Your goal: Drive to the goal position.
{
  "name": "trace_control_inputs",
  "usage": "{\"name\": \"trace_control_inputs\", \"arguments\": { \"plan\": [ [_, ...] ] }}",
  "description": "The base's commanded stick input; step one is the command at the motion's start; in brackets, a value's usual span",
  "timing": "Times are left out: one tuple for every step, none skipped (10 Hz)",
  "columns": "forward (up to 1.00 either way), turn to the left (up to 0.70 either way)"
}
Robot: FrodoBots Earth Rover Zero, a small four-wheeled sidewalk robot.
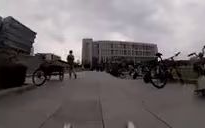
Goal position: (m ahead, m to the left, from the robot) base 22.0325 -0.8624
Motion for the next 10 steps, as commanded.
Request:
{"name": "trace_control_inputs", "arguments": {
  "plan": [
    [0.70, 0.00],
    [0.70, 0.00],
    [0.70, 0.00],
    [0.70, 0.00],
    [0.70, 0.00],
    [0.70, 0.12],
    [0.70, 0.14],
    [0.70, 0.14],
    [0.70, 0.14],
    [0.70, 0.14]
  ]
}}
